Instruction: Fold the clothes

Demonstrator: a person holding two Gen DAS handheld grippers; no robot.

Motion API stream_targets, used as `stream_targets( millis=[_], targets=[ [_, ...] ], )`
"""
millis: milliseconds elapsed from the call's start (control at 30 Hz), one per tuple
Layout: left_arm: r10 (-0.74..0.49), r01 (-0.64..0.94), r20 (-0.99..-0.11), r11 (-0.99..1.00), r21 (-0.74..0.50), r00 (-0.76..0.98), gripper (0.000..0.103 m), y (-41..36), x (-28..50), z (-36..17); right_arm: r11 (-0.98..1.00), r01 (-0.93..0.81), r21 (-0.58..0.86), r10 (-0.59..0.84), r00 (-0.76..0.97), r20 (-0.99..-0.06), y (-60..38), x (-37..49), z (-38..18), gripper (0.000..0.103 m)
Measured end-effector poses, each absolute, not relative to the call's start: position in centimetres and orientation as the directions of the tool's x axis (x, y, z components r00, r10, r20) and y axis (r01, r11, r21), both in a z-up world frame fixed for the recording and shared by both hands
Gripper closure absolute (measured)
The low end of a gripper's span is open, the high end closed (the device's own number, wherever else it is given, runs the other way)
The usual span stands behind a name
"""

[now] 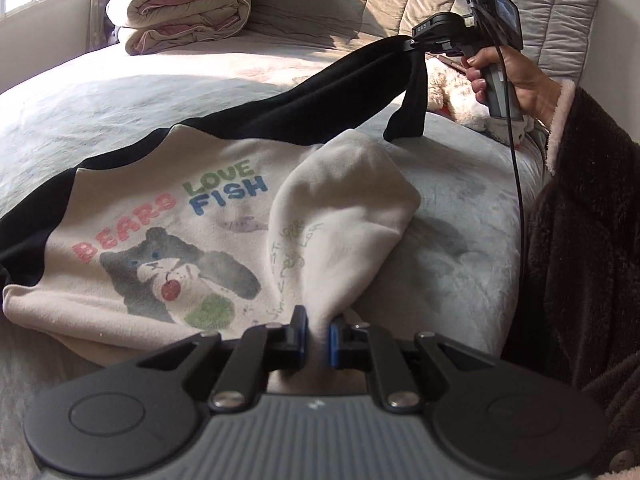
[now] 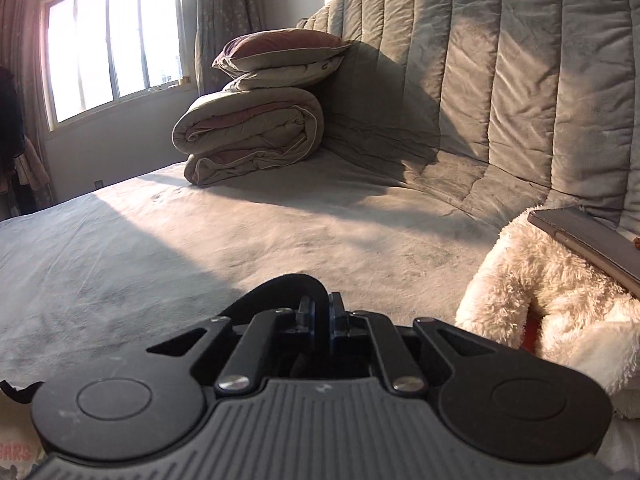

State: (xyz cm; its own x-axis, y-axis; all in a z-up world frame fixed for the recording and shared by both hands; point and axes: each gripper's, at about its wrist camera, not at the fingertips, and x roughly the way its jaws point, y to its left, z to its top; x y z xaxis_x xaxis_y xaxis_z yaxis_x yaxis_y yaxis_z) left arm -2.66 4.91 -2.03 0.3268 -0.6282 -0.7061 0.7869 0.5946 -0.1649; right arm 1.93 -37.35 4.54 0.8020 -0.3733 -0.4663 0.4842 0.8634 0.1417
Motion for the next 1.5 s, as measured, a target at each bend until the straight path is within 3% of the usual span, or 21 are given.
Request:
stream_targets(
  millis=[133,200,233,300,333,367,433,567,800,900,1133,1200,1233,1267,1333,1500],
  targets=[
    [-0.637,0.772,-0.708,0.6,-0.208,0.304,0.086,5.5,-1.8,-2.0,0.842,0.52,0.145,-0.375,0.757,-0.534,-38.7,2.1,3.1,0.096],
    [-0.656,0.756,-0.692,0.607,-0.244,0.303,0.073,6.2,-1.2,-1.7,0.85,0.509,0.137,-0.359,0.749,-0.557,-38.4,2.3,2.5,0.093],
    [-0.66,0.743,-0.679,0.62,-0.251,0.321,0.06,6.6,-0.9,-1.4,0.855,0.502,0.132,-0.351,0.746,-0.566,-38.2,2.4,2.3,0.087],
    [-0.663,0.719,-0.659,0.645,-0.261,0.355,0.054,7.4,-0.3,-0.6,0.869,0.484,0.102,-0.35,0.746,-0.566,-37.4,2.5,2.3,0.084],
    [-0.666,0.691,-0.64,0.667,-0.28,0.383,0.05,8.2,0.4,0.0,0.874,0.477,0.089,-0.352,0.75,-0.56,-37.1,2.6,2.4,0.076],
    [-0.665,0.661,-0.622,0.689,-0.297,0.413,0.043,8.9,1.1,0.5,0.88,0.469,0.077,-0.356,0.757,-0.548,-36.7,2.6,2.6,0.052],
    [-0.632,0.586,-0.597,0.75,-0.308,0.494,0.036,10.3,2.9,1.5,0.895,0.443,0.056,-0.353,0.778,-0.521,-36.0,2.9,3.0,0.035],
    [-0.458,0.437,-0.623,0.877,-0.2,0.634,0.035,12.5,7.5,2.5,0.929,0.369,0.023,-0.305,0.801,-0.515,-34.2,4.2,3.3,0.035],
    [-0.078,0.238,-0.71,0.963,0.129,0.7,0.035,14.3,17.1,0.4,0.984,0.173,-0.048,-0.169,0.796,-0.581,-29.2,7.7,2.3,0.035],
    [-0.05,0.237,-0.728,0.959,0.157,0.684,0.035,14.4,20.0,-1.1,0.994,0.066,-0.089,-0.107,0.788,-0.606,-26.6,9.3,1.5,0.035],
    [0.011,0.233,-0.764,0.95,0.21,0.645,0.042,13.9,23.9,-4.7,0.989,-0.1,-0.109,0.005,0.76,-0.65,-23.4,12.1,-0.5,0.035],
    [-0.037,0.251,-0.774,0.955,0.159,0.632,0.065,14.1,24.0,-5.0,0.984,-0.14,-0.112,0.031,0.748,-0.663,-22.6,12.8,-1.0,0.035],
    [-0.049,0.246,-0.772,0.959,0.141,0.633,0.087,14.1,23.8,-4.9,0.981,-0.16,-0.113,0.044,0.742,-0.669,-22.2,13.2,-1.3,0.035],
    [-0.059,0.24,-0.77,0.963,0.125,0.635,0.099,14.2,23.5,-4.7,0.977,-0.18,-0.114,0.056,0.736,-0.675,-21.8,13.6,-1.6,0.035],
    [0.011,0.178,-0.731,0.967,0.18,0.682,0.1,14.3,22.9,-4.4,0.969,-0.219,-0.116,0.081,0.722,-0.687,-21.0,14.4,-2.2,0.035],
    [0.32,-0.111,-0.644,0.932,0.344,0.694,0.1,17.3,23.1,-4.1,0.964,-0.237,-0.122,0.089,0.718,-0.691,-20.8,14.8,-2.6,0.035]
  ],
)
